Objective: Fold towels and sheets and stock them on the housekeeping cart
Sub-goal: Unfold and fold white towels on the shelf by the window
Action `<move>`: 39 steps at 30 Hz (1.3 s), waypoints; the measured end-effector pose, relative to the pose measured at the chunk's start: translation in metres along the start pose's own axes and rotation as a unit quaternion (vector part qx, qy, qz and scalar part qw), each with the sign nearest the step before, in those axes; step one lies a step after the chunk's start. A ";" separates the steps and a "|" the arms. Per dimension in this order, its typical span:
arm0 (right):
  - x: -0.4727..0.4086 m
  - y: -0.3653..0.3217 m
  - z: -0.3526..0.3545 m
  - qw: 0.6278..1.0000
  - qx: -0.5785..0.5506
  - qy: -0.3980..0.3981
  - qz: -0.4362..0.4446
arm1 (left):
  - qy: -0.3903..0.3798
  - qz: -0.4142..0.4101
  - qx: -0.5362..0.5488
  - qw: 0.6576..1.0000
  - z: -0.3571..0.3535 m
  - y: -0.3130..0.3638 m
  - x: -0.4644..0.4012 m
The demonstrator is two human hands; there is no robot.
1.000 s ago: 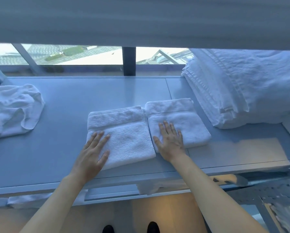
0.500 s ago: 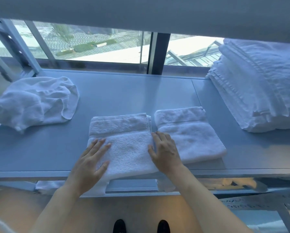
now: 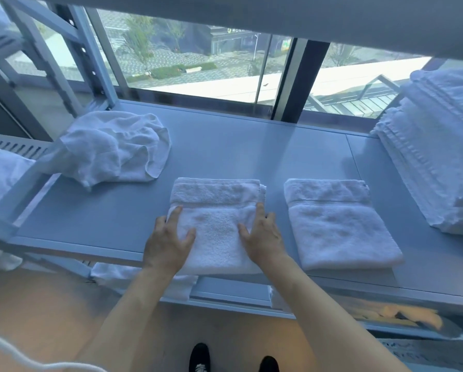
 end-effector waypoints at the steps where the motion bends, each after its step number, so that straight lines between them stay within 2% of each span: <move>1: -0.001 0.002 0.001 1.000 -0.015 -0.002 -0.005 | -0.002 0.005 0.012 1.000 0.001 0.000 0.000; 7: 0.000 0.023 0.014 0.990 -0.138 -0.004 -0.005 | 0.038 -0.060 0.096 0.993 0.005 0.019 0.014; 14: -0.003 0.064 0.075 0.979 -0.176 0.091 0.052 | 0.089 -0.151 0.148 0.973 -0.011 0.080 0.025; 18: -0.006 0.113 0.120 0.975 -0.166 0.138 0.054 | 0.085 -0.194 0.171 0.962 -0.042 0.131 0.029; 25: -0.012 0.211 0.175 0.979 -0.134 0.155 0.013 | 0.051 -0.204 0.211 0.955 -0.121 0.207 0.044; 31: -0.027 0.264 0.181 0.979 -0.133 0.155 0.010 | 0.037 -0.166 0.223 0.960 -0.173 0.224 0.051; 33: -0.034 0.275 0.165 0.990 -0.103 0.098 -0.015 | 0.007 -0.123 0.168 0.978 -0.190 0.216 0.051; 35: -0.036 0.284 0.143 0.998 0.015 0.018 -0.063 | -0.031 -0.067 0.107 0.991 -0.203 0.202 0.054; 36: -0.035 0.286 0.136 0.993 0.084 0.025 -0.073 | -0.041 -0.052 0.097 0.993 -0.207 0.196 0.057; 37: -0.034 0.286 0.132 0.987 0.137 0.066 -0.061 | -0.043 -0.052 0.099 0.993 -0.210 0.192 0.059; 39: -0.031 0.275 0.129 0.974 0.167 0.149 0.028 | -0.040 -0.057 0.112 0.991 -0.215 0.192 0.061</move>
Point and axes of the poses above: each hand's wrist, its own x-axis away from the middle knuckle, its own z-axis out of the back of the hand, y = z × x, the point moved 3 cm from there along -x, towards the middle knuckle, and after that the axes turned 13 degrees about x, right-handed, at the moved point
